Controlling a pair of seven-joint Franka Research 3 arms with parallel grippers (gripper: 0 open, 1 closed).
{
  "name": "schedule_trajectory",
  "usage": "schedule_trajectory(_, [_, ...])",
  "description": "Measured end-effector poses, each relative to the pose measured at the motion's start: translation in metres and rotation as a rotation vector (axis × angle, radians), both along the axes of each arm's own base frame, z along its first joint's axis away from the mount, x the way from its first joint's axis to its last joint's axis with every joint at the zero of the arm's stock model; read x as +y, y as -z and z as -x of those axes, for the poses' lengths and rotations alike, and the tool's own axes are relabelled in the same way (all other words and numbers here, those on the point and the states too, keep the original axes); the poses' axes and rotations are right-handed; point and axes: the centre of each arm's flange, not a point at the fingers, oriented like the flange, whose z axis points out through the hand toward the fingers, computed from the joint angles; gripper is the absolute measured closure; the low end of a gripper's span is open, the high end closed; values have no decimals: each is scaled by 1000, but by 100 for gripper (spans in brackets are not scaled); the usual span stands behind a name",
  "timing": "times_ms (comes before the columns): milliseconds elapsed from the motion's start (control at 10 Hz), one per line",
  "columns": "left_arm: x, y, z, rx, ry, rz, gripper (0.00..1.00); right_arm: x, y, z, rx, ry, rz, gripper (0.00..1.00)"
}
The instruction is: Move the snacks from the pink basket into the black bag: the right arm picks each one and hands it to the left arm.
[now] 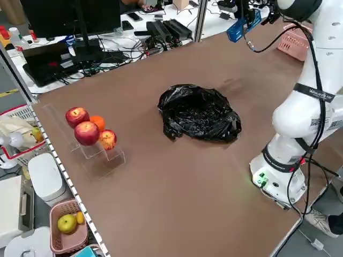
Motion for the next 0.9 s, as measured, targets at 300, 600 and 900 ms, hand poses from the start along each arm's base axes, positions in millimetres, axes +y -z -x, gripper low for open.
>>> schedule_trajectory(300, [82, 8, -22, 43, -31, -92, 50, -27, 6, -24, 4, 22, 9, 0])
schedule_trajectory(600, [138, 8, -21, 77, -20, -195, 50, -75, 14, -59, -69, -59, 129, 0])
schedule_trajectory(900, [164, 31, 9, 115, 38, -326, 50, -143, 6, -96, -75, -202, 260, 0])
